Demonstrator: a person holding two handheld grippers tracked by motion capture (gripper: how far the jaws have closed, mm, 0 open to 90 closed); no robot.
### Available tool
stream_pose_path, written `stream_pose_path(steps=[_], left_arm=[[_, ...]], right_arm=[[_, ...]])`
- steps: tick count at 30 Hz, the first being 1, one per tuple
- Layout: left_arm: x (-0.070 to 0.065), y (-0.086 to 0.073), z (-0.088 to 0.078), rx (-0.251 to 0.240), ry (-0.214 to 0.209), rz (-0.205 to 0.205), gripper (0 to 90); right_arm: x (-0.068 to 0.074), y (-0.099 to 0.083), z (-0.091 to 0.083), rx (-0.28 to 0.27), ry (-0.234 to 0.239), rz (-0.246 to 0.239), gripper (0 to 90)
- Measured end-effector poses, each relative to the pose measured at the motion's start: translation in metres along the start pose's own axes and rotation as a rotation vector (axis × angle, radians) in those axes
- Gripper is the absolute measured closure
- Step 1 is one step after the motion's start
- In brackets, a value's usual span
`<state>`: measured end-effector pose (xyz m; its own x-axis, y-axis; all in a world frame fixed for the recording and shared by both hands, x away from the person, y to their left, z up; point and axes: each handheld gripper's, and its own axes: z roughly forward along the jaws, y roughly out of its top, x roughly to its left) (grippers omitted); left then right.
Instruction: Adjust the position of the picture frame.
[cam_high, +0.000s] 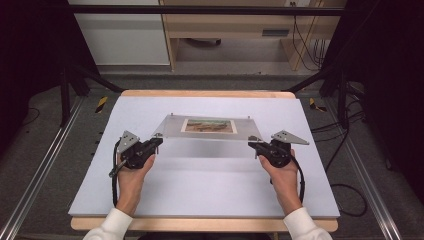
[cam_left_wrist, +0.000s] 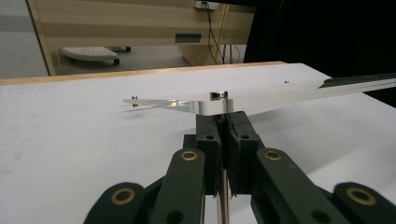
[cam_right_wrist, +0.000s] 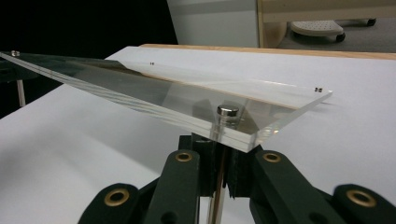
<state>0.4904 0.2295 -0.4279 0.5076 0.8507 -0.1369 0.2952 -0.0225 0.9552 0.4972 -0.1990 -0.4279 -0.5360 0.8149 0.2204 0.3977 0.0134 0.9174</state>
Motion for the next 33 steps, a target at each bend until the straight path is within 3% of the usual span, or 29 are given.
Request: stream_pose_path(steps=[11, 17, 22, 33], left_arm=[[0.000, -0.009, -0.006, 0.015, 0.010, -0.005, 84.0], [-0.006, -0.020, -0.008, 0.041, 0.027, 0.025, 83.5], [-0.008, -0.028, -0.010, 0.112, 0.022, 0.067, 83.4], [-0.007, -0.044, -0.008, 0.188, 0.013, 0.055, 83.9]], right_arm=[[0.002, -0.004, 0.004, 0.019, 0.004, -0.002, 83.6], [0.001, -0.013, 0.004, 0.032, 0.006, -0.005, 83.9], [0.001, -0.027, 0.003, 0.086, 0.002, -0.030, 84.1], [0.000, -0.041, 0.004, 0.179, 0.013, -0.031, 84.4]])
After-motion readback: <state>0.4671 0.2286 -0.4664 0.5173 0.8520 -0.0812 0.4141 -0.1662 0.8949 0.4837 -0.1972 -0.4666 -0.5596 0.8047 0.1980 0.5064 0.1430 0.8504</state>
